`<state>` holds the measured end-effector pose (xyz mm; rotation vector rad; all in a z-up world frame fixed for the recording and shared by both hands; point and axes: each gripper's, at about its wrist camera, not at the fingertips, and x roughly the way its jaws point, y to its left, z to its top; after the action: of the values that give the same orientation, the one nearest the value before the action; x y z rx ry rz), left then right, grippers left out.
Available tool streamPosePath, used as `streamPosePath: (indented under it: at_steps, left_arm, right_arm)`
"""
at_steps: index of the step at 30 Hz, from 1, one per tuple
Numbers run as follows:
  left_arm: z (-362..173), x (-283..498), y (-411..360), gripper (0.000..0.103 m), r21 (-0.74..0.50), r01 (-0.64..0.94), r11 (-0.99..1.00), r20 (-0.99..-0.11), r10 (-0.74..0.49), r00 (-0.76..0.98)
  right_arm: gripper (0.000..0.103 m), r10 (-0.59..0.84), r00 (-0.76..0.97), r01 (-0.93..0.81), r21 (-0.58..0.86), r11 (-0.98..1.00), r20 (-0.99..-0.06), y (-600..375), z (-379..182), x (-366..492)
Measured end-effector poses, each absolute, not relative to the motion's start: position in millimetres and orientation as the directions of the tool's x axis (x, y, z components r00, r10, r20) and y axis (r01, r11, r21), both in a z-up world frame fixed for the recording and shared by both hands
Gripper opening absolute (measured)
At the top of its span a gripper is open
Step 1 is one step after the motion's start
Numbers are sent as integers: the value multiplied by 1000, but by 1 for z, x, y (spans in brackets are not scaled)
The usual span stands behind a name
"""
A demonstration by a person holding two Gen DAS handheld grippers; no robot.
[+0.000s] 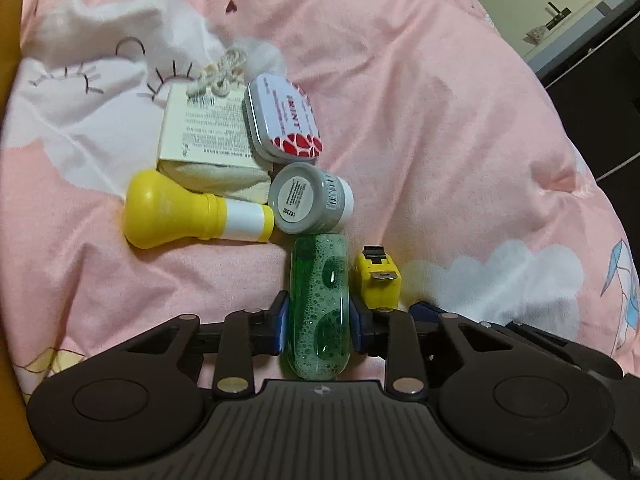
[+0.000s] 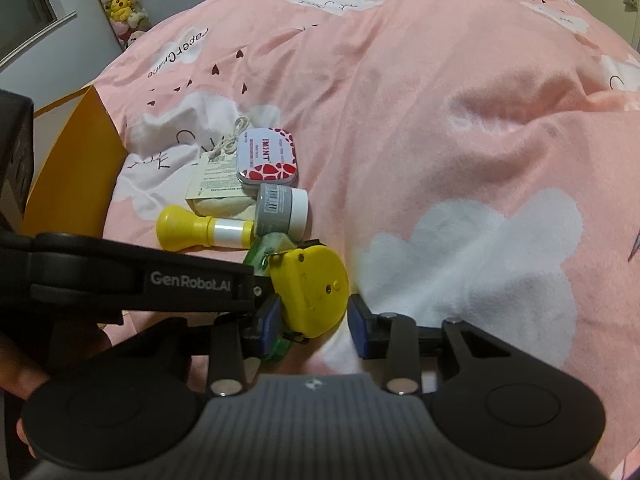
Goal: Organize rigid objects
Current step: 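Grasp the green soap bottle with the left tool while the right tool grasps the yellow tape measure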
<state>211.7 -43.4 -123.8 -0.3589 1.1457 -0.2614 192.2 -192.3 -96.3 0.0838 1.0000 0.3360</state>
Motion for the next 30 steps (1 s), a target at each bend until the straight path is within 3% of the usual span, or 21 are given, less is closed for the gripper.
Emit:
streamPosePath:
  at_steps: [9, 15, 30]
  left_arm:
    - [-97, 189, -31, 33, -240, 9, 971, -858, -217, 466]
    - [-99, 185, -25, 33, -195, -6, 981, -861, -169, 479]
    - [-111, 194, -23, 33, -196, -17, 980, -868, -165, 467]
  right_arm:
    - [39, 357, 494, -305, 226, 925, -793, -177, -97, 195]
    - [56, 324, 479, -320, 181, 930, -816, -165, -110, 206]
    - [54, 334, 449, -336, 190, 923, -829, -162, -125, 215]
